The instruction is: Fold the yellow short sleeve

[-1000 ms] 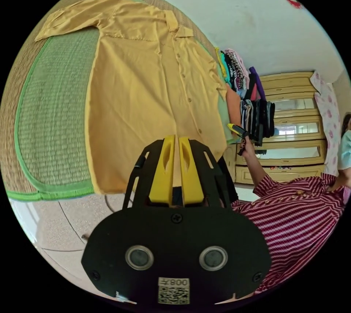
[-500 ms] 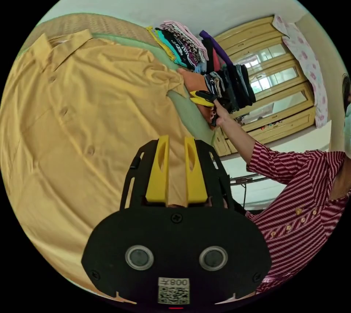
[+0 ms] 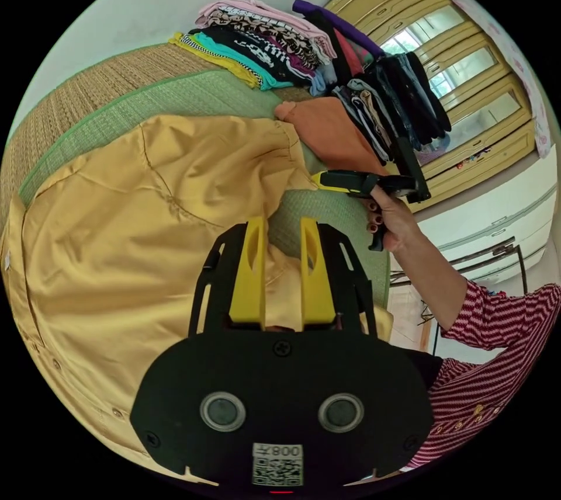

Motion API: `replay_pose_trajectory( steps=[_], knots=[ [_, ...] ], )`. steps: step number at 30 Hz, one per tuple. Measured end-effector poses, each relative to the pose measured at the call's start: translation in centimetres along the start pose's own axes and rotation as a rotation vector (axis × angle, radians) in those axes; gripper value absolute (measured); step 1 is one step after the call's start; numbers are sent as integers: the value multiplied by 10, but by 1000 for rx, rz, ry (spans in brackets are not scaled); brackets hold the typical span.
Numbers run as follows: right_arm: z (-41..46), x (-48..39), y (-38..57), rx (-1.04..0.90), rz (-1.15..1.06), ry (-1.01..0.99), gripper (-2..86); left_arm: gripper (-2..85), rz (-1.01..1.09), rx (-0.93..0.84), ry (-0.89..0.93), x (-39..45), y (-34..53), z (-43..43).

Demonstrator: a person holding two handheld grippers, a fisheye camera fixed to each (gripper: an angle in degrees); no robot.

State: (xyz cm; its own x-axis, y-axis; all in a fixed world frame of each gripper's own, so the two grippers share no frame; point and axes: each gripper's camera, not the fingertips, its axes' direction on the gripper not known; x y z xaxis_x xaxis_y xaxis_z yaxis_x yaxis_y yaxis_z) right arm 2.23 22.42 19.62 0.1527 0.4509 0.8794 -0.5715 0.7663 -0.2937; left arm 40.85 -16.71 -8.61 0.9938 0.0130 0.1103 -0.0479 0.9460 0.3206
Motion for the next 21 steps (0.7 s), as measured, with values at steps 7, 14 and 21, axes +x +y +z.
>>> replay_pose_trajectory(
  steps=[7, 14, 21],
  knots=[
    [13, 13, -1, 40, -38, -174, 2, 95, -40, 60, 28, 29, -13, -29],
    [6, 6, -7, 82, -108, -319, 0, 108, 10, 113, 13, 71, -52, -54],
    [20, -3, 1, 49, -181, -381, 1, 124, 190, 102, -90, 128, -91, -64]
  ],
)
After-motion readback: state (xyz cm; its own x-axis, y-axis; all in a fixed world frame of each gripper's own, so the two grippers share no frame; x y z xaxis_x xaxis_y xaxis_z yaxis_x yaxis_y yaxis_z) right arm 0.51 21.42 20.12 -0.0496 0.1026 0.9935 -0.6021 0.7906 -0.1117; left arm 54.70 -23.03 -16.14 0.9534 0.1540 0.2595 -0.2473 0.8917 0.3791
